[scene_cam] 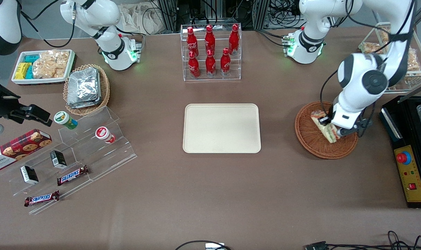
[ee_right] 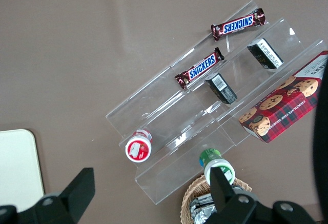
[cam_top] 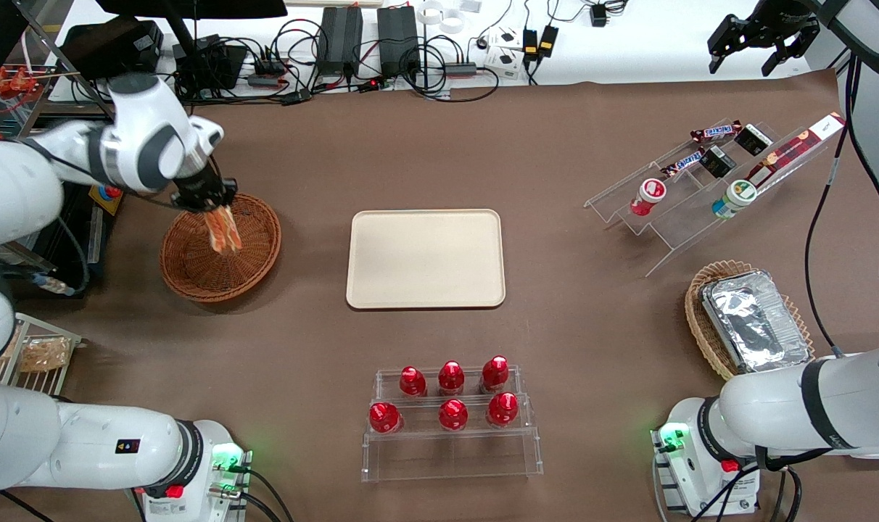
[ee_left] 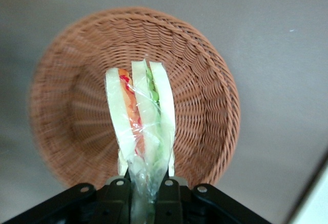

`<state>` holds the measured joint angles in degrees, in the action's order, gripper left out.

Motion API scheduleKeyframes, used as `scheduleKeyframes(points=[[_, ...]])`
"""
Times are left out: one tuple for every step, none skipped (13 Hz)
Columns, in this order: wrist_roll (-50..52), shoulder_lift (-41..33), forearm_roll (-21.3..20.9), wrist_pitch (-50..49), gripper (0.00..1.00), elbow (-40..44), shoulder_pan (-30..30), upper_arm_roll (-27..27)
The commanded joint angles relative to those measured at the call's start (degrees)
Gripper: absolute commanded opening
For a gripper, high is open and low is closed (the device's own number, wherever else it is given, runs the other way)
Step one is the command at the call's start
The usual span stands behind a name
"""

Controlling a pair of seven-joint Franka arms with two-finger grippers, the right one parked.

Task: Place sandwich from basket to tray
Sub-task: 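Lower the open left gripper around the sandwich and close it, then lift the sandwich up out of the basket with the left gripper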

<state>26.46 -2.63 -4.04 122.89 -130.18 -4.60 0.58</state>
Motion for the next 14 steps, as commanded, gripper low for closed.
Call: scheduleKeyframes(points=[[-3.4,-1.4,-0.1,-17.4,0.00,14.3,-0.3,-0.3],[-5.4,-1.0,0.2,-23.7,0.00,20.3,-0.3,-0.3],[-7.6,-0.3,0.3,-29.2,0.00,26.2,-0.3,-0.3],[-9.9,0.5,0.4,-33.4,0.00,31.3,-0.3,-0.3],[-12.8,0.7,0.6,-35.9,0.00,35.0,-0.2,-0.3],[-14.9,0.8,0.7,-37.3,0.00,37.6,-0.3,-0.1],[-15.6,1.0,1.4,-38.9,0.00,39.7,-0.6,0.2],[-15.6,1.8,1.7,-41.0,0.00,42.3,-1.3,1.8],[-15.3,3.1,1.8,-43.4,0.00,45.1,-1.6,4.1],[-14.7,4.6,1.9,-44.9,0.00,47.7,-1.6,7.3],[-13.4,5.6,1.8,-45.6,0.00,49.5,-1.6,11.2],[-9.8,6.6,1.7,-45.8,0.00,49.8,-1.6,15.1],[-4.5,7.8,1.4,-45.7,0.00,50.2,-1.6,19.8],[0.3,10.1,1.2,-45.7,0.00,52.4,-1.6,24.5]])
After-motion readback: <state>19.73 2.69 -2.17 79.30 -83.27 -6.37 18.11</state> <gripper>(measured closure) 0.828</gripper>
